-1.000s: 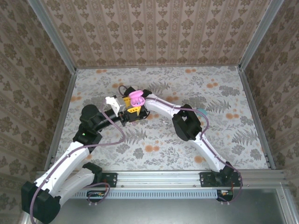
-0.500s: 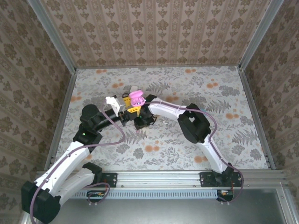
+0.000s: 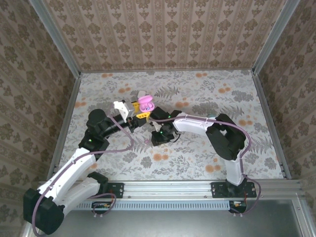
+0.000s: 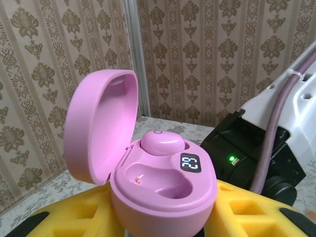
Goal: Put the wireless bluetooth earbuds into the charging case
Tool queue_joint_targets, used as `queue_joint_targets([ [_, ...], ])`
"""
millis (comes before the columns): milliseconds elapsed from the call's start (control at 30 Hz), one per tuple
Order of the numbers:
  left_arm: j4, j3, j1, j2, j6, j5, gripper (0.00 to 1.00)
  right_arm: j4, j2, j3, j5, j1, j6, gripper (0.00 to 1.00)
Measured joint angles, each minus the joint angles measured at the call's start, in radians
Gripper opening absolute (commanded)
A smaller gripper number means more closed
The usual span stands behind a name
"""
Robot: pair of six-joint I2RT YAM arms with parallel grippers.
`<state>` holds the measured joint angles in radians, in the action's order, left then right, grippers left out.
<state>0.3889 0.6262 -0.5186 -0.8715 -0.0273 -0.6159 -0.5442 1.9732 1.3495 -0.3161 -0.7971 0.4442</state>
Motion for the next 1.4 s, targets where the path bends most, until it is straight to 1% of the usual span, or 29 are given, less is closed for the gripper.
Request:
queue_joint_targets([
  [67,-0.003,0.000,-0.003,0.011,0.000,0.004,0.41,0.026,0.032,0.049,-0.042,0.017,-0.004,0.33],
  [167,-0.005,0.000,-0.005,0.030,0.000,0.011,0.41,0.035,0.121,0.173,-0.074,0.031,-0.022,0.37],
  [300,-0.006,0.000,-0.011,0.046,-0.002,0.019,0.41,0.007,0.216,0.300,-0.072,0.035,-0.031,0.38],
  [533,-0.010,0.000,-0.012,0.049,-0.013,0.023,0.41,-0.085,0.275,0.375,-0.058,0.008,-0.055,0.38],
  [667,-0.019,0.000,-0.013,0.049,-0.019,0.023,0.41,-0.128,0.281,0.390,-0.031,-0.006,-0.064,0.35],
  [700,-0.021,0.000,-0.013,0.049,-0.019,0.023,0.41,-0.137,0.281,0.391,-0.027,-0.008,-0.068,0.34],
  [767,-0.023,0.000,-0.013,0.049,-0.019,0.023,0.41,-0.149,0.281,0.391,0.001,-0.015,-0.074,0.28],
  [800,-0.023,0.000,-0.013,0.049,-0.019,0.023,0.41,-0.158,0.281,0.395,0.015,-0.018,-0.076,0.28],
  [867,-0.023,0.002,-0.013,0.049,-0.019,0.023,0.41,-0.173,0.282,0.399,0.050,-0.027,-0.077,0.25],
  [967,-0.023,0.002,-0.013,0.049,-0.019,0.023,0.41,-0.190,0.282,0.404,0.088,-0.039,-0.078,0.22],
  [1100,-0.024,0.002,-0.015,0.049,-0.019,0.023,0.41,-0.192,0.274,0.394,0.117,-0.046,-0.070,0.21],
  [1267,-0.026,0.003,-0.019,0.049,-0.021,0.023,0.41,-0.191,0.209,0.293,0.150,-0.048,-0.035,0.20],
  [1400,-0.031,0.003,-0.019,0.049,-0.023,0.023,0.41,-0.187,0.102,0.132,0.182,-0.045,0.026,0.20],
])
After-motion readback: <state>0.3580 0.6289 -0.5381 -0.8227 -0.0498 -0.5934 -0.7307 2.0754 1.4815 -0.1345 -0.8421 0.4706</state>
